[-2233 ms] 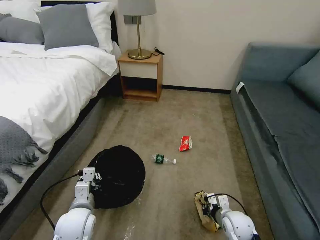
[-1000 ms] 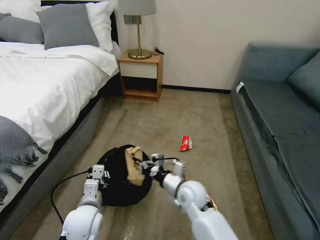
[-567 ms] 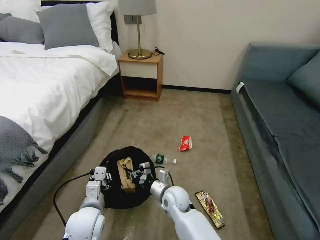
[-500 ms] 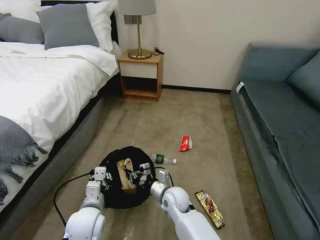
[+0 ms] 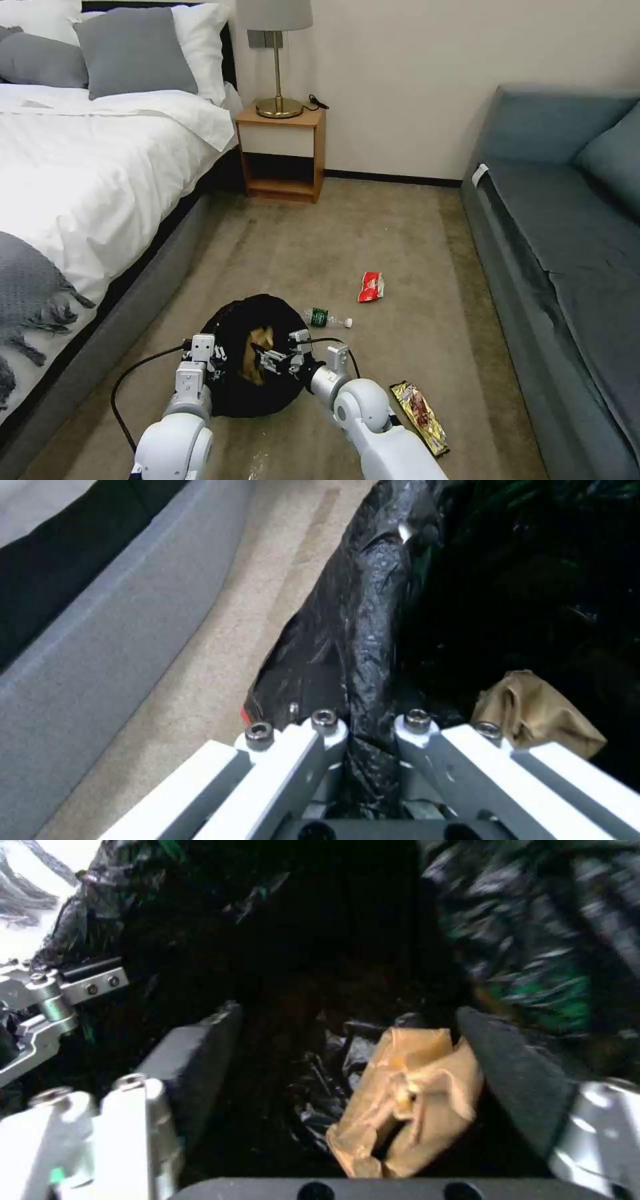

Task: Pick up the trash bin, then pick up the garbage on the floor and place it into the trash bin.

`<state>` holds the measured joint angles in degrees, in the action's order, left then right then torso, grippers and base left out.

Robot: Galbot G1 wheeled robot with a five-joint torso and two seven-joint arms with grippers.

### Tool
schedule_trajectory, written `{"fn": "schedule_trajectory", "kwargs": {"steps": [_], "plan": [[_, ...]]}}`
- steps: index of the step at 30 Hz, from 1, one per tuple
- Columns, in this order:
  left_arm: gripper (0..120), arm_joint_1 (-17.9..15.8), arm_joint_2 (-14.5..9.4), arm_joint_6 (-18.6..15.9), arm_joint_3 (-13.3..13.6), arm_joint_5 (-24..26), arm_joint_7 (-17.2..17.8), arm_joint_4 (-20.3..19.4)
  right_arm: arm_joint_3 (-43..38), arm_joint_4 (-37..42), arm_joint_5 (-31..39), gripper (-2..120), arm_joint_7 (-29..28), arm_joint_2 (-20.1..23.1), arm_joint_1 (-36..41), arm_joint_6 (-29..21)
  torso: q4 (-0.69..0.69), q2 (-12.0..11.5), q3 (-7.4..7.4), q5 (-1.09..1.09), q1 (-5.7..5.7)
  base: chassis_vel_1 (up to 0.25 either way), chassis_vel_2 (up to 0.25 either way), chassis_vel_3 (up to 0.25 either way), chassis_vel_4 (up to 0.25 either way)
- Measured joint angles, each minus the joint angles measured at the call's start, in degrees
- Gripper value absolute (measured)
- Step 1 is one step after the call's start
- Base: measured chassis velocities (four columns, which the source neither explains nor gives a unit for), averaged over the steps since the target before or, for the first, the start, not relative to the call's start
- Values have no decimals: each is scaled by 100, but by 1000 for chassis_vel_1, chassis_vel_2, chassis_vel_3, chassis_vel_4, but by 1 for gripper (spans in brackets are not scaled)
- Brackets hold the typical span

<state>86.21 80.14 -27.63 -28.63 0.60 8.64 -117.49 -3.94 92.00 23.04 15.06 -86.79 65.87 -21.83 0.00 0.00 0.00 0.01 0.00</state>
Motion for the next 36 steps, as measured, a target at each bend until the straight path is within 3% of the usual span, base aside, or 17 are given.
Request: {"fn": "schedule_trajectory", "kwargs": {"steps": [4,11,20,26,36], "plan": [[2,16,-10,12,-12,-1,-3,0,-85,165,-34,98,0,77,48,-25,0,0,0,0,0,0,0,0,0],[2,-13,-53,24,-51,1,-28,0,-444,688,108,100,130,522,275,-287,0,0,0,1,0,0,0,0,0],[2,-36,-108,84,-69,7,-54,41,-997,798,-4,100,270,1034,632,-246,-1,0,0,1,0,0,0,0,0],[2,-64,-145,236,-82,12,-63,143,-1505,386,-596,100,18,1355,940,-311,-1,0,0,0,0,0,0,0,0],[2,-73,-178,237,-85,24,-64,143,-1839,-612,-1399,100,-467,1288,878,-648,0,0,0,0,0,0,0,0,0]]}}
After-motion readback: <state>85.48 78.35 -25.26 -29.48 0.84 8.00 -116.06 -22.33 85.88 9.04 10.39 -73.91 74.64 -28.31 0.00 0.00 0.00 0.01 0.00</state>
